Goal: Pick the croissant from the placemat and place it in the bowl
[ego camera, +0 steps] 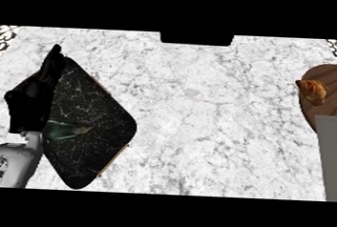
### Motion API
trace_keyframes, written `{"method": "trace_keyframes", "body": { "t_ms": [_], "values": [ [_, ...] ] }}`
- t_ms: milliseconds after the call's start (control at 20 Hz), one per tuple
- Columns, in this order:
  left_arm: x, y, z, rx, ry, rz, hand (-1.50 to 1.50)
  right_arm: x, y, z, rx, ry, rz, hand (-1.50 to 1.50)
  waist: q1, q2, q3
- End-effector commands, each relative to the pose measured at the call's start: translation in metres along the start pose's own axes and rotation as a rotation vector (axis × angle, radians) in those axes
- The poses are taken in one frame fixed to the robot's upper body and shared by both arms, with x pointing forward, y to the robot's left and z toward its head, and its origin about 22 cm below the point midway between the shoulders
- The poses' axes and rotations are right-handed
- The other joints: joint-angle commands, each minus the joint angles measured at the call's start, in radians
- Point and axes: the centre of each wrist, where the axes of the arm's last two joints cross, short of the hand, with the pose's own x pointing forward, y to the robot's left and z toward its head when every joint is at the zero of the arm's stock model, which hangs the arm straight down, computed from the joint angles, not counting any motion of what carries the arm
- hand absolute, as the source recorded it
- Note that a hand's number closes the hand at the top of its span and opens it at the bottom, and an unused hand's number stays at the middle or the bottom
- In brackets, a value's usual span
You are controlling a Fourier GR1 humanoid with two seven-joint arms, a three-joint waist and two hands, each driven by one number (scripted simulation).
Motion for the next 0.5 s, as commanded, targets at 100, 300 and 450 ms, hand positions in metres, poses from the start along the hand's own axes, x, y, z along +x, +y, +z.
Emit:
{"method": "trace_keyframes", "body": {
  "t_ms": [100,300,450],
  "values": [
    [-0.007,-0.006,0.006,-0.004,0.016,0.008,0.0,-0.019,-0.006,0.032,0.12,-0.094,-0.124,-1.5,-0.006,0.0,0.003],
    [-0.003,0.0,-0.004,0.031,0.002,0.011,0.0,-0.007,-0.02,0.03,0.109,-0.118,-0.116,-1.5,-0.012,-0.001,0.0],
    [-0.002,0.002,0.012,0.008,-0.009,0.006,0.0,-0.018,-0.016,0.043,0.125,-0.12,-0.131,-1.5,-0.004,-0.009,0.0]
  ]
}}
